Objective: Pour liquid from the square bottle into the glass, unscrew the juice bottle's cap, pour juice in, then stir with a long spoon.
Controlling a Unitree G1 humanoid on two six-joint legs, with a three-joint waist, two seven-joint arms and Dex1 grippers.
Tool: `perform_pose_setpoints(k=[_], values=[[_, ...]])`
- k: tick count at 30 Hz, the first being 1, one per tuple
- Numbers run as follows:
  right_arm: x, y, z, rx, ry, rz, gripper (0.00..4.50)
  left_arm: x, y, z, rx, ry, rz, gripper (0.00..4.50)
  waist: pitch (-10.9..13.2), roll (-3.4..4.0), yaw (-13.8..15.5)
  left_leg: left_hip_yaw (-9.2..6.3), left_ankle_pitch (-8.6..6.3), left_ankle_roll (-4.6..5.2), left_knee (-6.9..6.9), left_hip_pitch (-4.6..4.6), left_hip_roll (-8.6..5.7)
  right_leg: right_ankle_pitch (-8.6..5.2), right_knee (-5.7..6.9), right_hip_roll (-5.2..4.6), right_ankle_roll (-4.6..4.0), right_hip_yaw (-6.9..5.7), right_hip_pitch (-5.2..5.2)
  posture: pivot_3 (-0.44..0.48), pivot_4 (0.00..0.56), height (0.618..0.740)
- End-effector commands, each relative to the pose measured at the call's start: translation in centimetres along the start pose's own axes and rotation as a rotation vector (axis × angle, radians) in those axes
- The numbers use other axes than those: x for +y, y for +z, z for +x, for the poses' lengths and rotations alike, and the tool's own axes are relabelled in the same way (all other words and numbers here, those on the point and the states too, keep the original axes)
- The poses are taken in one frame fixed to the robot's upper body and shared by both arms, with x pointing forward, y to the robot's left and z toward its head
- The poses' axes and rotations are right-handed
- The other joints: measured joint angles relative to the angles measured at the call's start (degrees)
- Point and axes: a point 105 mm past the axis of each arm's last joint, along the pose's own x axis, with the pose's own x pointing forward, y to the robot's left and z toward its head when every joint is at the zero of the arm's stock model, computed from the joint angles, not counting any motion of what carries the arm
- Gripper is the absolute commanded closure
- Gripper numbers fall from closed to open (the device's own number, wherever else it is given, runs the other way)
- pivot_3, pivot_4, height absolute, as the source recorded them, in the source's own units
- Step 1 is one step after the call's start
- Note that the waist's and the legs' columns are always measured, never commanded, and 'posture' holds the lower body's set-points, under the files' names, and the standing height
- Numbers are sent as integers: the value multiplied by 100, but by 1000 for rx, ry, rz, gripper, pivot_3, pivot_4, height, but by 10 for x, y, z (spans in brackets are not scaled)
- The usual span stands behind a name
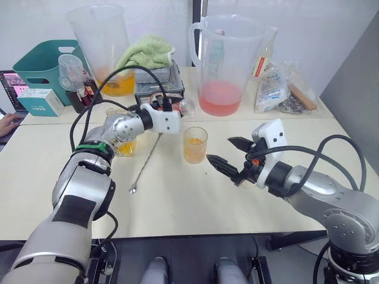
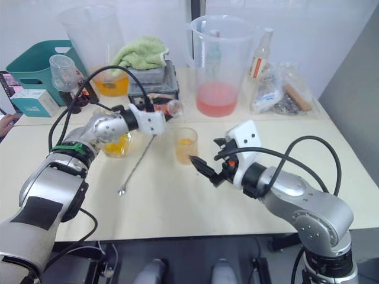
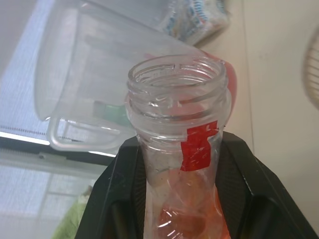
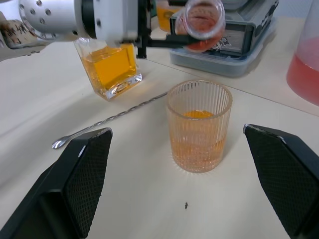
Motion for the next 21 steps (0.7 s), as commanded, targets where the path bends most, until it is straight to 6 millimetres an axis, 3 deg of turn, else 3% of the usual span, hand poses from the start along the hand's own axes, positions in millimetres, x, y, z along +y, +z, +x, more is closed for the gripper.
perform_pose_setpoints(k=[1,10,16,21], values=[[-6,8,-5,-43,-10,-34,11,51,11,-13,-82,138,-132,2941,0,0,-3,-1,1,-1,0,-2,0,0,0,0,0,0,-1,0,150,740],[-25,2,-12,-33,31,-82,11,87,10,-53,-186,109,-603,2941,0,0,-114,-6,2,1,5,-2,0,0,32,0,0,-1,-1,0,150,740],[-39,0,-18,-38,82,-120,11,91,19,-91,-228,46,-844,2941,0,1,-188,-10,2,3,8,0,0,0,43,0,-1,-2,-1,0,150,740],[-45,-7,-22,-21,186,-156,11,93,36,-145,-271,-11,-1034,2941,0,1,-271,-11,2,4,10,2,1,0,43,0,-1,-2,0,0,150,740]])
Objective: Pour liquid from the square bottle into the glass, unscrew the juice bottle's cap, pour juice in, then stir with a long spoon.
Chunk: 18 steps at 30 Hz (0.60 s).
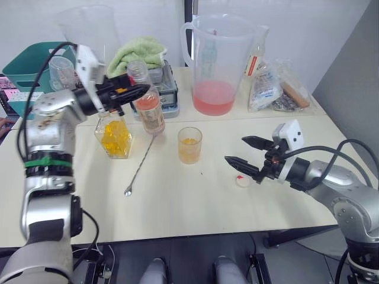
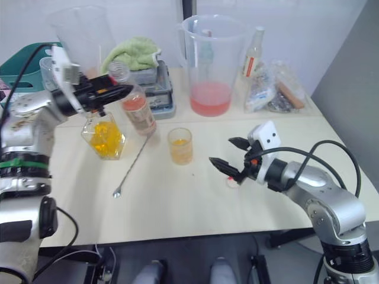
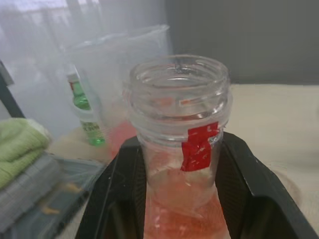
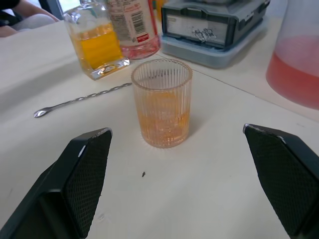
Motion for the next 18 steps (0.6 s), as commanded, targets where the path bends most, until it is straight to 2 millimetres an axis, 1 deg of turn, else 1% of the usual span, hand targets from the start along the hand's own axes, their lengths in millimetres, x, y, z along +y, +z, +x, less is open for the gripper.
perform_pose_setpoints(k=[1,2,3,4,9,13,18], values=[[-1,7,-5,-26,58,-63,11,-17,42,-26,-93,-54,-16,2941,0,0,-18,0,0,0,0,1,0,0,-1,0,0,0,0,0,150,740],[-1,6,-6,-23,72,-68,11,-20,43,-32,-91,-57,-27,2941,0,0,-20,0,0,0,0,3,0,0,-2,0,0,0,2,0,150,740],[1,5,-6,-20,100,-69,11,-18,44,-46,-79,-22,-31,2941,0,0,-15,0,0,0,0,4,0,0,-4,0,0,0,2,0,150,740],[1,4,-6,-18,119,-70,11,-17,45,-54,-70,5,-33,2941,0,0,-14,0,0,-1,0,5,0,0,-8,0,0,0,2,0,150,740],[7,1,-5,-9,205,-72,11,-16,43,-91,-14,102,-35,2941,0,0,19,2,2,-4,0,13,1,0,-8,0,0,2,5,0,150,740],[14,-3,-4,19,285,-72,11,2,25,-130,50,298,-53,2941,0,1,57,7,2,-3,-1,16,1,0,-9,0,0,8,4,0,150,740],[23,-1,-1,23,345,-61,11,14,9,-154,112,401,-59,2941,0,0,142,11,2,-4,-3,16,2,0,-12,0,0,10,3,0,150,740]])
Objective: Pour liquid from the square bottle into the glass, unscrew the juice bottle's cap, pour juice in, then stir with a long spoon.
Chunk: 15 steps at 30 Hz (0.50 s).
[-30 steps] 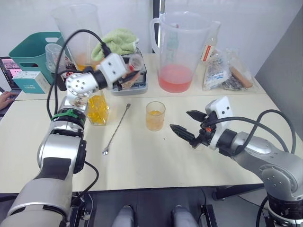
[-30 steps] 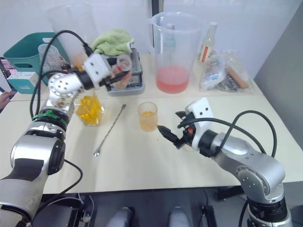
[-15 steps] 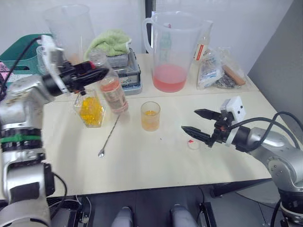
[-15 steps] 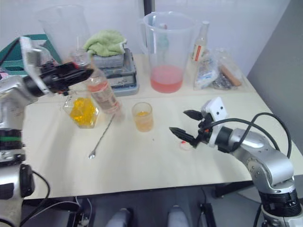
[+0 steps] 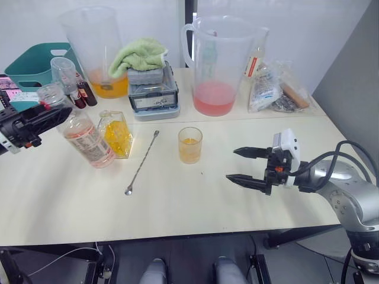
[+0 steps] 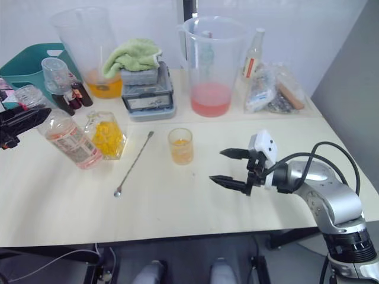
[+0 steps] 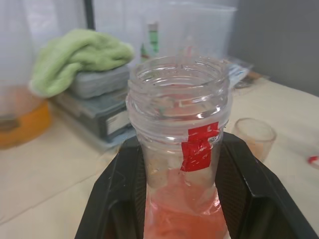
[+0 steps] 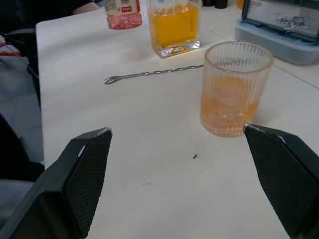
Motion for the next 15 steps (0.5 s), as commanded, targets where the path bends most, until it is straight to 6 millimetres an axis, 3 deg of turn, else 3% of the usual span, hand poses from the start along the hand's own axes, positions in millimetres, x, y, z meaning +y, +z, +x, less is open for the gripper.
perform_pose_setpoints(k=[1,6,15], values=[[8,11,2,-17,47,-36,11,16,18,-14,-27,96,106,2941,0,-1,42,0,0,0,0,0,0,0,0,0,0,0,0,0,150,740],[9,10,3,-12,53,-41,11,46,13,-3,-26,236,125,2941,0,-5,168,0,1,-1,0,0,0,0,1,0,0,-1,0,0,150,740],[19,10,6,-17,51,-32,11,58,3,42,-29,199,135,2941,-5,-15,144,-3,3,-6,2,-4,-1,0,7,0,0,-7,-1,0,150,740]])
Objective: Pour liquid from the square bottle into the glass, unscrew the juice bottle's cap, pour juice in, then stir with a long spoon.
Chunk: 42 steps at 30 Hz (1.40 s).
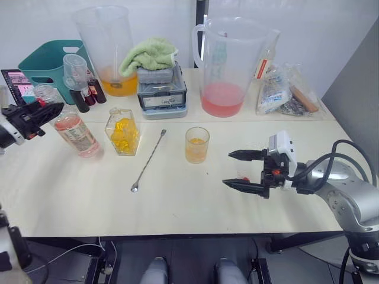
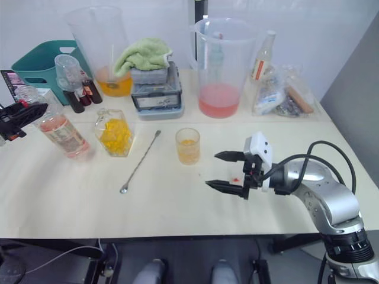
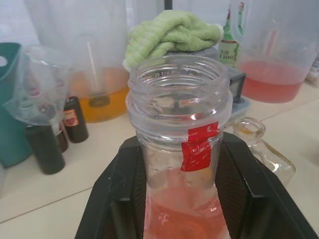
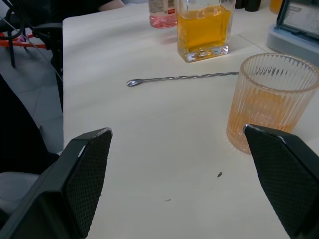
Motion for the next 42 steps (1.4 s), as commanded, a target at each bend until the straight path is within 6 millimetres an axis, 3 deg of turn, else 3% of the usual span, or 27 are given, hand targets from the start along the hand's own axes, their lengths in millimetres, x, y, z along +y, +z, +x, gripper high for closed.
perform_pose_setpoints(k=[1,9,15,17,22,24,28,33,38,42], values=[[7,10,0,-28,2,-26,11,3,15,12,-40,11,68,2941,0,-2,-9,0,0,0,0,-1,0,0,-1,0,0,0,0,0,150,740],[7,14,-3,-44,-44,-17,11,0,-22,34,71,7,64,2941,-1,-3,-78,-1,1,-1,0,4,0,0,7,0,0,-3,-2,0,150,740],[3,14,-7,-43,-78,-16,11,5,-24,30,52,31,39,2941,-2,-3,-90,-2,7,-5,0,11,0,0,20,0,0,-2,1,0,150,740],[1,14,-9,-42,-93,-16,0,8,-15,26,19,36,24,2075,-2,-3,-93,-1,8,-3,0,14,0,0,23,0,0,-2,2,0,150,740],[-2,15,-14,-43,-126,-19,0,10,3,13,-42,4,-8,409,-1,-3,-149,-2,9,-2,0,11,0,0,23,0,0,-2,0,0,150,740],[-6,15,-18,-43,-154,-16,0,11,8,4,-56,-11,-24,50,-1,-3,-155,-2,8,-2,-2,11,0,0,24,0,0,-2,0,0,150,740],[-14,12,-30,-40,-230,-2,0,10,9,-20,-59,-53,-40,50,-1,-3,-178,-2,8,-2,-10,14,0,0,23,0,0,0,-1,0,150,740],[-35,-5,-67,-16,-441,36,0,5,3,-60,-47,-65,-81,50,-1,-3,-162,-1,8,-2,-19,18,1,0,21,0,0,4,0,0,150,740],[-42,-25,-104,11,-618,79,0,-5,-38,-103,109,-23,-57,50,-1,-1,-133,15,8,-2,-42,38,4,-1,18,0,-2,21,3,0,150,740],[-38,-47,-137,64,-751,97,0,-16,-84,-137,270,22,-38,50,-2,-1,-31,23,8,-1,-56,43,10,-2,-6,0,-4,26,5,0,150,740]])
